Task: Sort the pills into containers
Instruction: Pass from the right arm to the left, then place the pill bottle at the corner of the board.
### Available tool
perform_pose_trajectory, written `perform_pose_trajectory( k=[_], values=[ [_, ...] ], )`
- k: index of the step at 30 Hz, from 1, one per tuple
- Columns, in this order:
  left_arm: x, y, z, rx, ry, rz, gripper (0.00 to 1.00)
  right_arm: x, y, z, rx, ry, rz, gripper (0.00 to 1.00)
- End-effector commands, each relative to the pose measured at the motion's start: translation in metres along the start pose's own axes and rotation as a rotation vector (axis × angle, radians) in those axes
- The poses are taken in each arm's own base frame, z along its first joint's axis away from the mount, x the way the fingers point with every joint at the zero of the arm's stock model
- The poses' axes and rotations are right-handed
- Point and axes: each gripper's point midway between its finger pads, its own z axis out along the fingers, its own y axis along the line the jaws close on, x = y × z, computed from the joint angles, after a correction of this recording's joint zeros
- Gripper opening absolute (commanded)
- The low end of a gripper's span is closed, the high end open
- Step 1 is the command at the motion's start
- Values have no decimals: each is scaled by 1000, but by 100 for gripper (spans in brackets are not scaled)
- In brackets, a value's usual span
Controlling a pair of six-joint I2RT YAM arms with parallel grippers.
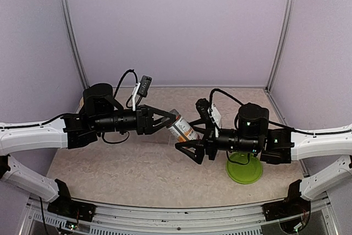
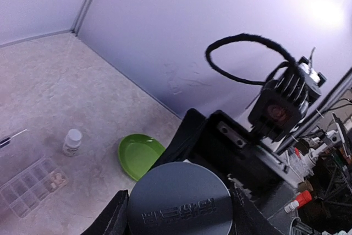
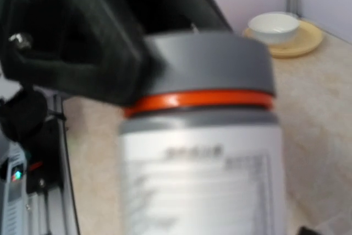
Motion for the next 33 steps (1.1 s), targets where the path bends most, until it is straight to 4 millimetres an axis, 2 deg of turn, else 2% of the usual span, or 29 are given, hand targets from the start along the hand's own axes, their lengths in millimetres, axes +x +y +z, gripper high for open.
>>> perform_pose_trajectory(
  k=[1, 6, 10, 18, 22, 33],
  values=[
    [-4, 38, -14, -161, -23, -21, 29, -5, -23, -7, 92, -18, -20, 100],
    [-3, 72, -29, -315, -16, -10, 29, -3, -45, -16, 163, -19, -1, 100],
    [-3, 109, -47, -506, -11, 12, 29, -1, -66, -25, 254, -12, 2, 100],
    [-7, 164, -83, -708, -18, 5, 29, 10, -98, -44, 428, 11, 18, 100],
    [-10, 195, -110, -893, -15, 21, 29, 14, -104, -51, 448, 3, 33, 100],
    [-9, 256, -179, -1265, -57, 58, 29, 27, -112, -58, 479, 19, 48, 100]
  ],
)
